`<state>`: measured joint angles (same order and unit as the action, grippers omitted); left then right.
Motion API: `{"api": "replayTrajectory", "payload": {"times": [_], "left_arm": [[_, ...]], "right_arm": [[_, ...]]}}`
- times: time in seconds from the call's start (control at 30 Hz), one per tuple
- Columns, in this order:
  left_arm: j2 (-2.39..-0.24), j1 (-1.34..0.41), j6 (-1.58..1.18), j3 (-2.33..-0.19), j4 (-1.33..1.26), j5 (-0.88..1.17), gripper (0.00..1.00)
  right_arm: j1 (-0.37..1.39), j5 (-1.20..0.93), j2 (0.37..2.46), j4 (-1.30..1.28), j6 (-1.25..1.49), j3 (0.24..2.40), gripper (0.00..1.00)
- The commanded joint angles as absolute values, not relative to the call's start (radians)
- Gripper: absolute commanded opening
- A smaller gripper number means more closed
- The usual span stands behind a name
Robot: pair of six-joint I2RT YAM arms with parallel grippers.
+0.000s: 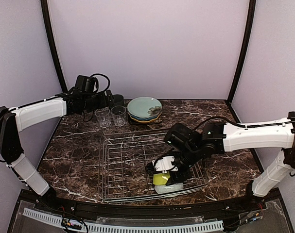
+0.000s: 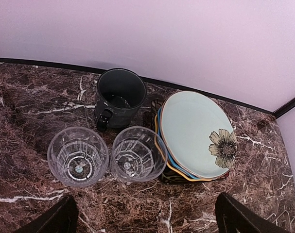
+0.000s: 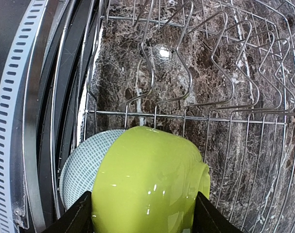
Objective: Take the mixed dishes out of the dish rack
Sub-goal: Grab the bowl from the dish rack, then pass from the right arm to the left
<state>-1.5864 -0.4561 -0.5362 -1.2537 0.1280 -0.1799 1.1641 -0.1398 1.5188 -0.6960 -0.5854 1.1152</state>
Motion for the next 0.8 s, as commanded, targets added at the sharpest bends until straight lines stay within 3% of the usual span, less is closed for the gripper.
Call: {"api": "replayTrajectory", "payload": {"times": [0.0,0.77], "left_arm": [[-1.568,-0.449,-0.545,-1.235,0.124,-0.181,0.99],[-1.478,-0.451,-0.467,-1.142,-0.018,-0.209,0.99]], "right_arm": [[1.161,-0.053,1.510,-0.637,-0.583,1.155,0.46],[1.162,0.091,1.416,-0.498,-0.565,1.157,0.41]]}}
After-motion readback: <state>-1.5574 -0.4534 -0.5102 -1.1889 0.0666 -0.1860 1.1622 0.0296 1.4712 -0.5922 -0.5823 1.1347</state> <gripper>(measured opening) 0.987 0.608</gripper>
